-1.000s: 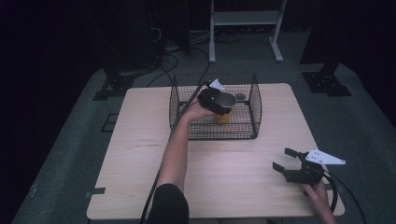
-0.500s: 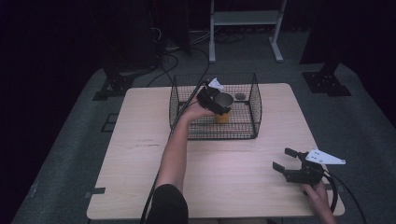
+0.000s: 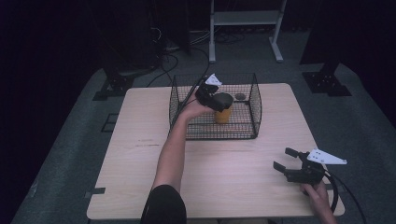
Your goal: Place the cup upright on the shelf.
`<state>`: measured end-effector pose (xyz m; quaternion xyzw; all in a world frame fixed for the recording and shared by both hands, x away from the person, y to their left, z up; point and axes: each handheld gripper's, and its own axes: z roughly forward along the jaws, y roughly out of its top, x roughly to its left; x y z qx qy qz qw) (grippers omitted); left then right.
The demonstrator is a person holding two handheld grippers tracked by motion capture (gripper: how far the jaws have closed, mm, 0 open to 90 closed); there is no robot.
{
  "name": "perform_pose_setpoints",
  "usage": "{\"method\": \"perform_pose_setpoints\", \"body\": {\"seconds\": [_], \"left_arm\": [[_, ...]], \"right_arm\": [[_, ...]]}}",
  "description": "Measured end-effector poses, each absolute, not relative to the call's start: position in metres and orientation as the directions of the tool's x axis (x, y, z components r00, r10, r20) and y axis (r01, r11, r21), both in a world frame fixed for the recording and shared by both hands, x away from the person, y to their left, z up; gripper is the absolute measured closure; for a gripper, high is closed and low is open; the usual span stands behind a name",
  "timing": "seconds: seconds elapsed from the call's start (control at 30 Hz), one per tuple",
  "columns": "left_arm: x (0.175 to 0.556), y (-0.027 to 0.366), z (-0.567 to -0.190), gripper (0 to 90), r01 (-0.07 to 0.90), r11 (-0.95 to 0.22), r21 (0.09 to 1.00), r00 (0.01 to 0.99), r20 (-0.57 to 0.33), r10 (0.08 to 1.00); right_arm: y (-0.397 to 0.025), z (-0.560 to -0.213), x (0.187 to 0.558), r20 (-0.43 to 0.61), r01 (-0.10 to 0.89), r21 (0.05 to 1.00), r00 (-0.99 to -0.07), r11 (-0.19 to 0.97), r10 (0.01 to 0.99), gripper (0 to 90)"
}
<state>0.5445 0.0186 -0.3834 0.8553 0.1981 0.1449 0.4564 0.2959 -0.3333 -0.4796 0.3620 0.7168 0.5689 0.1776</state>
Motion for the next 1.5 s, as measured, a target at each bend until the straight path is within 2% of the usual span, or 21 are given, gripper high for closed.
{"method": "perform_pose_setpoints", "body": {"seconds": [0.7, 0.97, 1.5], "left_arm": [[0.526, 0.024, -0.362, 2.0, 0.152, -0.464, 0.873, 0.896, 0.077, 0.438], [0.509, 0.024, -0.351, 2.0, 0.113, -0.467, 0.877, 0.900, 0.109, 0.423], [0.486, 0.031, -0.346, 2.0, 0.108, -0.428, 0.898, 0.906, 0.089, 0.414]], "right_arm": [[-0.332, -0.479, 0.295, 0.148, 0.314, 0.944, -0.673, 0.099, 0.725, 12.9], [-0.331, -0.479, 0.295, 0.141, 0.312, 0.944, -0.674, 0.107, 0.725, 12.9], [-0.331, -0.479, 0.295, 0.138, 0.313, 0.944, -0.670, 0.108, 0.729, 12.9]]}}
